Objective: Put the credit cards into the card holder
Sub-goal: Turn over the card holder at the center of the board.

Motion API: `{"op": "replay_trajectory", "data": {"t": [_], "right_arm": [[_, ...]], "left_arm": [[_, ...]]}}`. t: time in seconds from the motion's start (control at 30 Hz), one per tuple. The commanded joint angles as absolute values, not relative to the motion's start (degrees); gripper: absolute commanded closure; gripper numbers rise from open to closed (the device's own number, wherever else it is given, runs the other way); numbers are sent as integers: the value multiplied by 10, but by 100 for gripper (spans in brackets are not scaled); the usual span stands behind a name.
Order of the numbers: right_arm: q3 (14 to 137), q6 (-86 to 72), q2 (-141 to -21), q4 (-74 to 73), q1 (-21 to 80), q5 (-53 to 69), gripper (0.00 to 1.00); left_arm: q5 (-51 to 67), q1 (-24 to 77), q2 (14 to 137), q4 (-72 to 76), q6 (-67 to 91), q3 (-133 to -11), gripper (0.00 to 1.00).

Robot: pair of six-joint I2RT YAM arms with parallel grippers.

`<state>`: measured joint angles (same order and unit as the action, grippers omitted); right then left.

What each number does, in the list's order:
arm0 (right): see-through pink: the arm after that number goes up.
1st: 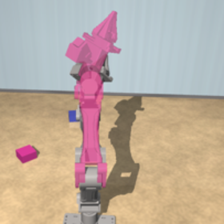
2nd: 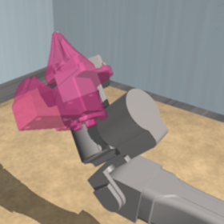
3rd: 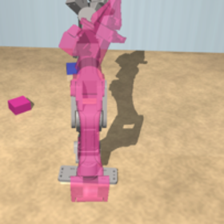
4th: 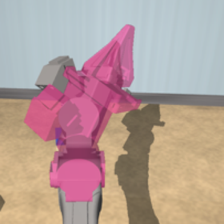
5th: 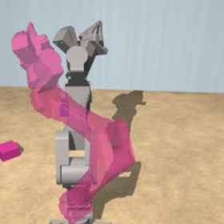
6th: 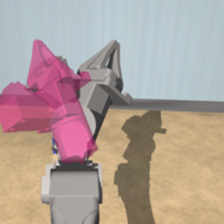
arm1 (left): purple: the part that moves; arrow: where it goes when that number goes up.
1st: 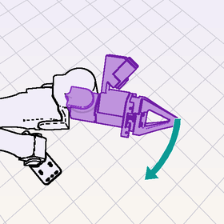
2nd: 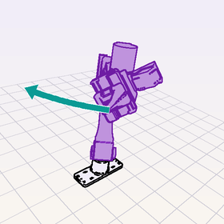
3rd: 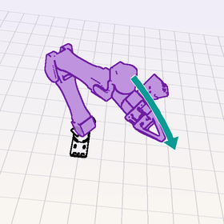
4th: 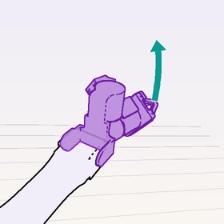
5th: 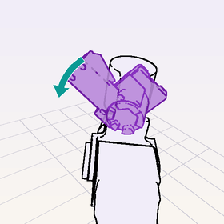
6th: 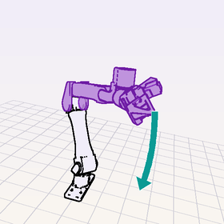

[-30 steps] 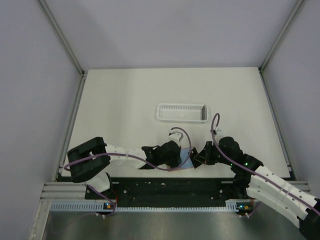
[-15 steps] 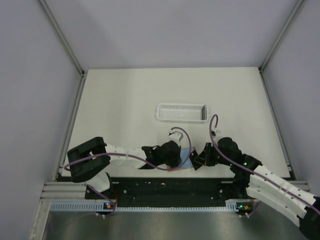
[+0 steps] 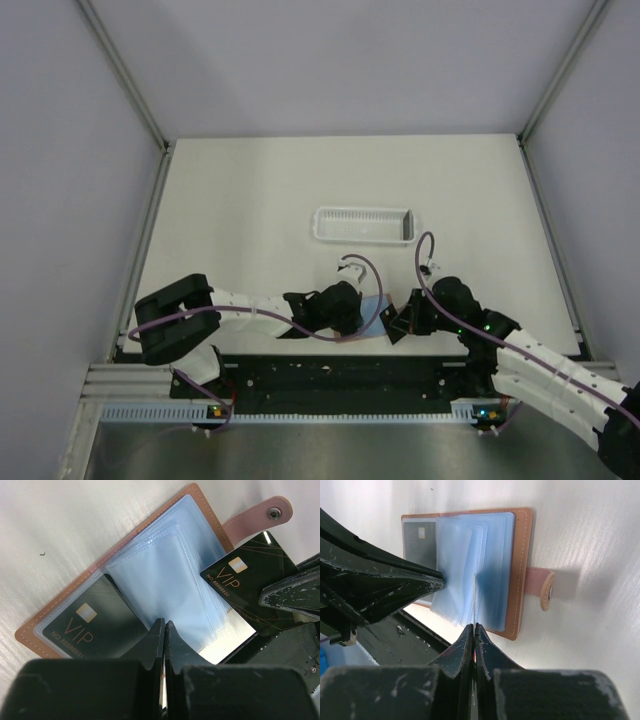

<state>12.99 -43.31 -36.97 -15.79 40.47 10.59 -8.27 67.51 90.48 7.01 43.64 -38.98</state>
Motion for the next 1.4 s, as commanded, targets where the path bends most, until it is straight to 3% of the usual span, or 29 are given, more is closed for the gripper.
{"op": "replay_trajectory", "data": {"t": [0.0,0.9,1.37], "right_arm": [[121,-439,-372,-134,412,106,100],[102,-456,-438,-9,412,159,100],[88,-470,-467,43,412,163,100]], "left_arm": [[-93,676,914,24,432,-374,100],[-88,676,915,30,435,-372,100],[-81,676,840,39,423,-374,100]]}}
